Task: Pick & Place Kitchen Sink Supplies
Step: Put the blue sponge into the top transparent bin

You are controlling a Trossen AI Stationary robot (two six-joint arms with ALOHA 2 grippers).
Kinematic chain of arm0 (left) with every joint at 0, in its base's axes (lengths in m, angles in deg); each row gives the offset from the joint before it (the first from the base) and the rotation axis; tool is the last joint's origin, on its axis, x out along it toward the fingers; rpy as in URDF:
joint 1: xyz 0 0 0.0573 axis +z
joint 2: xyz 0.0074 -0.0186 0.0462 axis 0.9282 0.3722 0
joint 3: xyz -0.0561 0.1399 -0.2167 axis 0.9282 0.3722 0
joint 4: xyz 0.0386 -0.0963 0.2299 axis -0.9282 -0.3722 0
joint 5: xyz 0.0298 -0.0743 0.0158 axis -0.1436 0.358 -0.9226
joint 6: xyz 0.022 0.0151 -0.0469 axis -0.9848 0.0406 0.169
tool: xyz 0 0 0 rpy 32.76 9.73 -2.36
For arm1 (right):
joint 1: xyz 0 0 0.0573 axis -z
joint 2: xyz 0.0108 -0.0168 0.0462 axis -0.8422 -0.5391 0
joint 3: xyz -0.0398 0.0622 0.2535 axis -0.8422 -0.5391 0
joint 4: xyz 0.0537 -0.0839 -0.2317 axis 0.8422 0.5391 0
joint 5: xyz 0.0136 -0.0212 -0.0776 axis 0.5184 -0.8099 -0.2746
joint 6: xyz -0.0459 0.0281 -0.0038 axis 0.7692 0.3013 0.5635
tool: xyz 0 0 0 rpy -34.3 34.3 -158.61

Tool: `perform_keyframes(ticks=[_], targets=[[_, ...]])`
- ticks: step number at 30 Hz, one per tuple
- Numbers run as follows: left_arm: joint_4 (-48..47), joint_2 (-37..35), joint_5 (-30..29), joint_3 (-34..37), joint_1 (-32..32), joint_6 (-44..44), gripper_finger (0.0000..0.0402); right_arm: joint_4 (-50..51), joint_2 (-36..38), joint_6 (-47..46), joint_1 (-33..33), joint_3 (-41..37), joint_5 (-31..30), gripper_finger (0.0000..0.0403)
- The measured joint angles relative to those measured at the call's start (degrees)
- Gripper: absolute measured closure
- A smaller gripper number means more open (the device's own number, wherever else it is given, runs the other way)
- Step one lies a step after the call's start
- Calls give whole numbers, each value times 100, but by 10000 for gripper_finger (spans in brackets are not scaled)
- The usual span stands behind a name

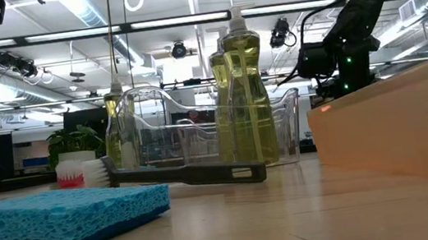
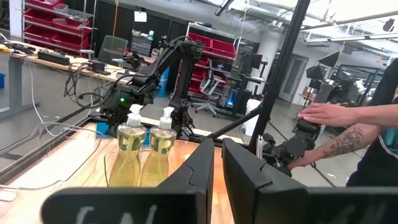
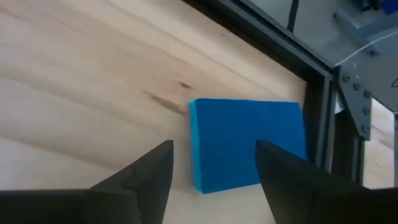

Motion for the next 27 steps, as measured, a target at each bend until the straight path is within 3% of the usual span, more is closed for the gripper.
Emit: perform_keyframes(ticks=[19,27], targets=[[2,-2,2,0,-2,0,365,-998,4,-206,196,-668,98,194],[2,0,0,0,-2,0,365,-1041,4,-284,313,-708,101,239]])
